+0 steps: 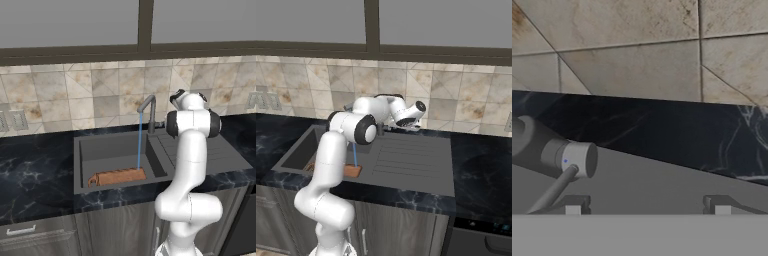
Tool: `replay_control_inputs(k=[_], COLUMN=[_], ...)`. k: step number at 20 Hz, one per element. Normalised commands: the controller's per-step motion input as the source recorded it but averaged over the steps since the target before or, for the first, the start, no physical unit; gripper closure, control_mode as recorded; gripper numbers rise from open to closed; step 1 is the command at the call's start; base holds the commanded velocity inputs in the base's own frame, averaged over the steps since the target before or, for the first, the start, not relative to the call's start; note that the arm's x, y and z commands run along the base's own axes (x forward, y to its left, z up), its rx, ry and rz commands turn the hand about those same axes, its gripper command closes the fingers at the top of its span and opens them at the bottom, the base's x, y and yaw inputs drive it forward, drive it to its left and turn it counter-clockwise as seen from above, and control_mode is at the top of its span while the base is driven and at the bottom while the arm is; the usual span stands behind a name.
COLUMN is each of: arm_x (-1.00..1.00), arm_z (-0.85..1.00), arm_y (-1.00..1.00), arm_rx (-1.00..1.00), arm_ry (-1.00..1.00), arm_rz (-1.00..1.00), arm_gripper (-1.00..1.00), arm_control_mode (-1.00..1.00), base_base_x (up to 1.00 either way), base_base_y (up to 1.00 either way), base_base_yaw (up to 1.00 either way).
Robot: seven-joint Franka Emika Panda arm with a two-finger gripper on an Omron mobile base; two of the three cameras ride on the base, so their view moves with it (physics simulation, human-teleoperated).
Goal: Turn on the sink faucet with hot water and rinse the cutting board for ten seconds, then turn off the faucet. Push the cutting board to reach the water if necessary.
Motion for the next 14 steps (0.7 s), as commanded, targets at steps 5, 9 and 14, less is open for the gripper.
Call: replay_control_inputs(k=[5, 9, 14], arm_x=[0.0, 0.0, 0.0], arm_z=[-0.14, -0.15, -0.2], arm_y=[0.23, 0.21, 0.27], arm_rx=[0.0, 0.0, -0.01], arm_ry=[0.0, 0.0, 0.0], arm_rz=[0.0, 0.0, 0.0], arm_gripper=[-1.0, -1.0, -1.0], arm_control_mode=[-1.0, -1.0, -1.0], base_base_x=[0.0, 0.0, 0.0], base_base_y=[0.0, 0.0, 0.0], base_base_yaw=[0.0, 0.0, 0.0])
